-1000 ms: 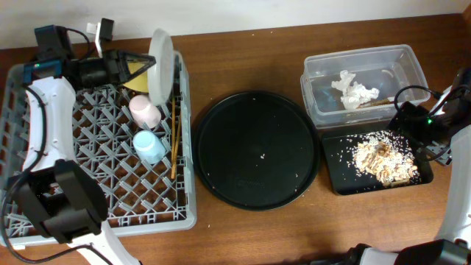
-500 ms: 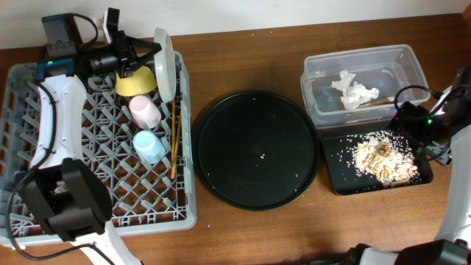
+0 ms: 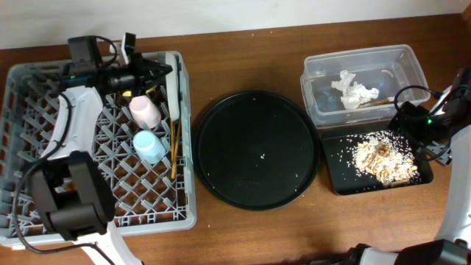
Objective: Sort waste into correct bins and load items into the dishwasher rack
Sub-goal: 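Stand the white plate upright in the rack with the left gripper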
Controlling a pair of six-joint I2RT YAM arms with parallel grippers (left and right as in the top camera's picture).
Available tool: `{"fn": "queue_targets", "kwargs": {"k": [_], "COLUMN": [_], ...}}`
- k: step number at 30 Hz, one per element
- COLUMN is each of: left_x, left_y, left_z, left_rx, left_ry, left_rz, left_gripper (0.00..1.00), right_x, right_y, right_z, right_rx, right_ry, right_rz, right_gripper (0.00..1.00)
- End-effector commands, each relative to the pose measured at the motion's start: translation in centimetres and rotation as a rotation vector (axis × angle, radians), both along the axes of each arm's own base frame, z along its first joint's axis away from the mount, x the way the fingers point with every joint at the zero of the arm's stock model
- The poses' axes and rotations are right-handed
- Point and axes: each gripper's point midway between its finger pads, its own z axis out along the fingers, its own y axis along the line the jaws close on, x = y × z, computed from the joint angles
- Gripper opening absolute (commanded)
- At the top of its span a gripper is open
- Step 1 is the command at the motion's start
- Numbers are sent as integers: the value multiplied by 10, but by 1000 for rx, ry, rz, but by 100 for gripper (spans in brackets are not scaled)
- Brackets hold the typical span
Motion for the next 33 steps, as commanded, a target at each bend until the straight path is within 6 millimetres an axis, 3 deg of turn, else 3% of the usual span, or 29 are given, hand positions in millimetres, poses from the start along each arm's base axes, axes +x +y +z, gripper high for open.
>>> {"fn": "queue_targets", "kwargs": {"k": [1,4,5,6,9,15,20,23,26,27,30,33], "left_x": [5,5,5,4,3,-1,-12,-35,-73,-85,-88,-91], "left_y": [34,46,49,54,65,88,105,100,91,85,72,38], "left_z": [-17,-16,-14,-12,-9,8,61,97,99,100,100,98], "left_rx": [21,12,0,-12,-34,-71,-4,99,458,696,882,903], "left_ry": [42,41,39,37,33,1,-115,-167,-158,-180,-203,-235], "left_rz": [86,103,101,105,116,138,199,236,295,320,343,276], "left_gripper": [0,8,21,25,56,73,91,93,94,94,98,99], "right_x": [0,0,0,0,0,0,0,0,0,0,0,0], "right_y": [-1,-1,-1,-1,-1,-1,-1,-1,-1,-1,-1,-1], "right_z": [7,7,7,7,7,7,7,7,7,7,7,7], "right_rx": [-10,-10,-10,-10,-10,-10,-10,-10,-10,-10,-10,-10], "right_ry": [-18,-18,-19,-19,-18,-19,-18,-18,-19,-18,-18,-18], "right_rz": [-9,-9,-8,-8,-9,-8,-9,-9,-8,-9,-9,-9], "right_gripper": [99,99,99,99,99,99,99,99,99,99,99,99]}}
